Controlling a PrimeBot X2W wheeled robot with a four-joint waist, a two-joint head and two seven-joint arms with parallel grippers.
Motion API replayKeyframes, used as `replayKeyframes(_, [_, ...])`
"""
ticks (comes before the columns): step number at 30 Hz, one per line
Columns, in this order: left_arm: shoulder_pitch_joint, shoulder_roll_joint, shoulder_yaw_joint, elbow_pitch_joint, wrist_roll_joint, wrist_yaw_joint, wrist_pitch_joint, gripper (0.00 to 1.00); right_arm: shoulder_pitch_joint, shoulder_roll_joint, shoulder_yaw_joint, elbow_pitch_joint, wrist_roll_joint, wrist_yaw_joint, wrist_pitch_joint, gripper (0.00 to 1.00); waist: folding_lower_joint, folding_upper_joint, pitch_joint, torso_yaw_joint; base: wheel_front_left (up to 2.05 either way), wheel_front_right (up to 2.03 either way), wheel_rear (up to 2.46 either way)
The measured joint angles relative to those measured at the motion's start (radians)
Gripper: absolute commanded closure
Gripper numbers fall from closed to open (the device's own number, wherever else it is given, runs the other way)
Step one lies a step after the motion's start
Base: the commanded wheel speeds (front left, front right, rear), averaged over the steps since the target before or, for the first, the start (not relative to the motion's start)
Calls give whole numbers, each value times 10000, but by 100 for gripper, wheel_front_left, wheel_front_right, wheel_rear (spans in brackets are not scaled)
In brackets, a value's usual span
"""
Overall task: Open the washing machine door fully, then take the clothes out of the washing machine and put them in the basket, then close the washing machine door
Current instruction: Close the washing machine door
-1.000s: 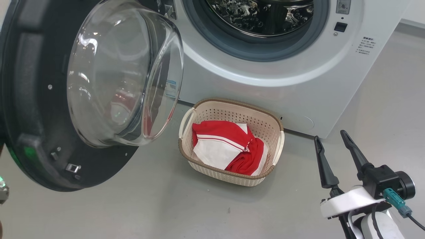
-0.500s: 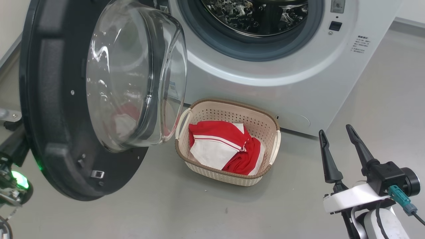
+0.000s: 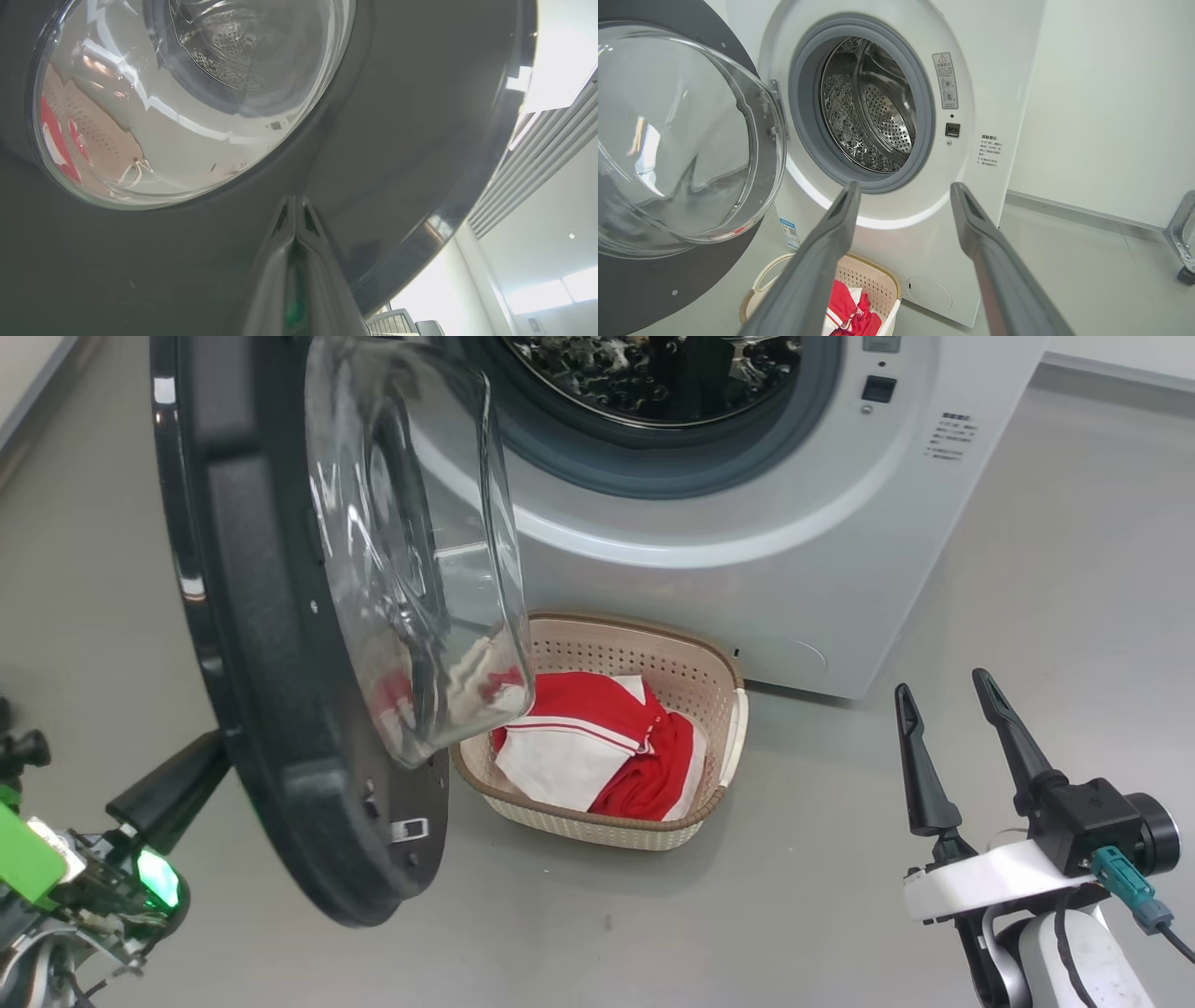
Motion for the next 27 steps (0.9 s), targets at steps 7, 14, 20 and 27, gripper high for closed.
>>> replayKeyframes(7, [170,-33,-314,-811,-94,-12,426,100,-101,75,111,-105,0,-2,0,0,0,0,123,-669,0,0,0])
replayKeyframes(14, [174,-27,-368,-1313,-94,-12,525,100,-204,98,148,-221,17,-13,0,0,0,0,284,-1450,0,0,0])
replayKeyframes(20, [165,4,-401,-1590,-90,-10,598,100,-303,140,198,-359,77,-19,0,0,0,0,493,-2202,0,0,0])
replayKeyframes(27, [-17,136,-412,-1774,-61,140,596,100,-489,157,311,-451,190,-88,0,0,0,0,774,-2977,0,0,0])
